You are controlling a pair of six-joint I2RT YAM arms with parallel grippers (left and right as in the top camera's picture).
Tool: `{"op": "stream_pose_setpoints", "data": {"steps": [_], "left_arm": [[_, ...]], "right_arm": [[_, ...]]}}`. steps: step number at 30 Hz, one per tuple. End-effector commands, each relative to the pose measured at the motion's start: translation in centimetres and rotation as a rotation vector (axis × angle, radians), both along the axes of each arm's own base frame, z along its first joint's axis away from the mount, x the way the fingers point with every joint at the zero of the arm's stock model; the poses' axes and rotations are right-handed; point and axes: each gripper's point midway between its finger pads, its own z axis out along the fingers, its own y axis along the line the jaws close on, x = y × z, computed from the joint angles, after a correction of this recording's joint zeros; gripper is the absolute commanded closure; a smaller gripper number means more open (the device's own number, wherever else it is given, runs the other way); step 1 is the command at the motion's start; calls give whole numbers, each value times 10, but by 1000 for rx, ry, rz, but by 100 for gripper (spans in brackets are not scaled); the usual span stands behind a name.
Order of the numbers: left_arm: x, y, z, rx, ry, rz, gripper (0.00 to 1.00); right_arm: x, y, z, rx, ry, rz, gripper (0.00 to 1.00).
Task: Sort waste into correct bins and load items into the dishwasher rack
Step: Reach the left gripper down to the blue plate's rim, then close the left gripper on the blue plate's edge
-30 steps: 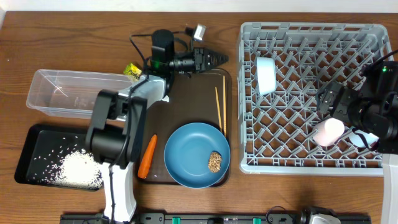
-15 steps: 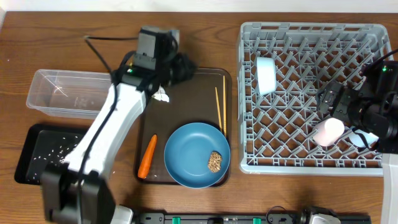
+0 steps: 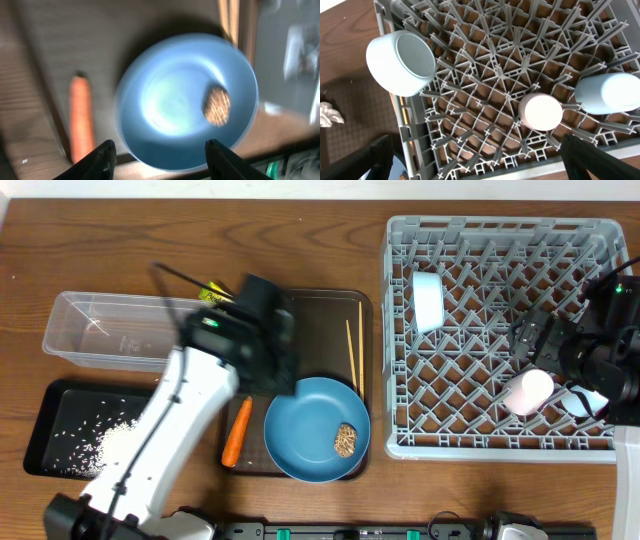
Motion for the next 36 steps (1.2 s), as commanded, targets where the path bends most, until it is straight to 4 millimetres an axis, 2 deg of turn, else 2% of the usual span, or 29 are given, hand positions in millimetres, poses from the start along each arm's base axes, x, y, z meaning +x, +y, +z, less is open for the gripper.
{"op": "stream_pose_setpoints", "data": {"steps": [1, 7, 13, 19, 26, 33, 36], "left_arm": [[-35, -26, -17, 73, 9, -216, 41], [-85, -66, -42, 102, -9, -434, 42], [-114, -75, -72, 119, -16, -549, 43], [-115, -63, -104, 151, -40, -549, 45], [-115, -64, -113, 147, -39, -549, 45], [-122, -49, -130, 234, 38, -559, 46], [-122, -45, -140, 268, 54, -576, 52]], "right_arm": [[0, 1, -1, -9, 4, 13, 1], [-1, 1, -1, -7, 6, 11, 1], [-1, 1, -1, -7, 6, 11, 1], [0, 1, -1, -6, 5, 11, 1], [-1, 1, -1, -2, 9, 5, 1], [-3, 2, -3, 2, 20, 2, 1], [-4, 2, -3, 2, 20, 2, 1]]}}
